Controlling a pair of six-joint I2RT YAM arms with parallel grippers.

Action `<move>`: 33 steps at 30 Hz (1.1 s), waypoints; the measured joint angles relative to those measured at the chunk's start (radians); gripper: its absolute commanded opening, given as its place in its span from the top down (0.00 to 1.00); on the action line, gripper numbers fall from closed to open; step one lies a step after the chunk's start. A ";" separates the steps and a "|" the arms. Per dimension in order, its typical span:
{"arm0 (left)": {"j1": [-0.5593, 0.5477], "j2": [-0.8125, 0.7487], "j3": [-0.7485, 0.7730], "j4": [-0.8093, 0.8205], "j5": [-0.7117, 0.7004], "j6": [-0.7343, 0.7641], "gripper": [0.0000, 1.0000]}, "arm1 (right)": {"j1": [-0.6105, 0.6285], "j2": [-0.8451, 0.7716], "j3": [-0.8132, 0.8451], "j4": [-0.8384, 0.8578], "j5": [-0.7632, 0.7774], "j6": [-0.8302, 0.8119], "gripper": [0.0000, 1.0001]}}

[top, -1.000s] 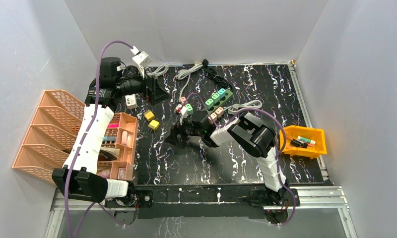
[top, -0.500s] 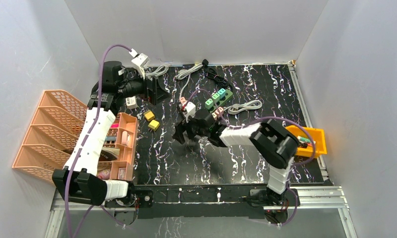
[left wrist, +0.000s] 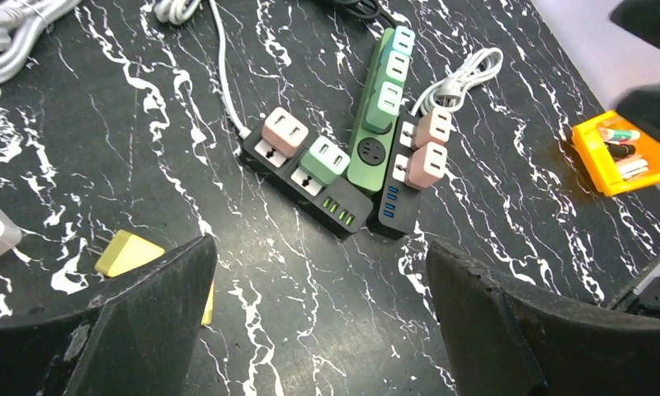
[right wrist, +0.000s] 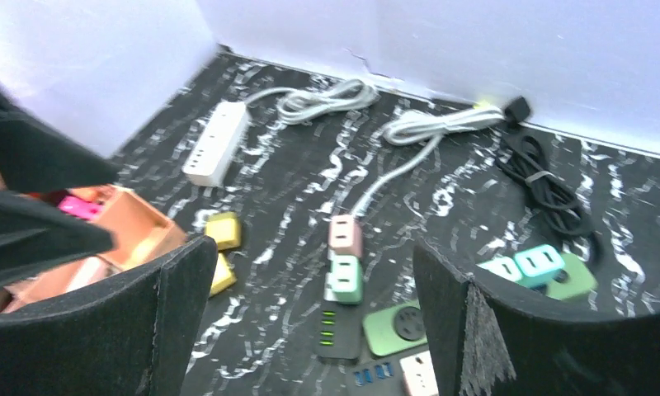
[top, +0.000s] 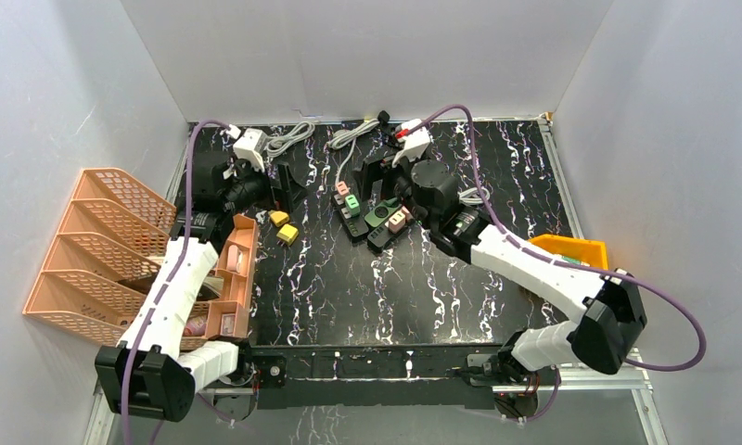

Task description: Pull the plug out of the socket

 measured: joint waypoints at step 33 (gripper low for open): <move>-0.004 0.103 -0.120 0.225 -0.256 -0.177 0.02 | -0.154 0.618 0.418 -0.411 -0.278 -0.098 0.17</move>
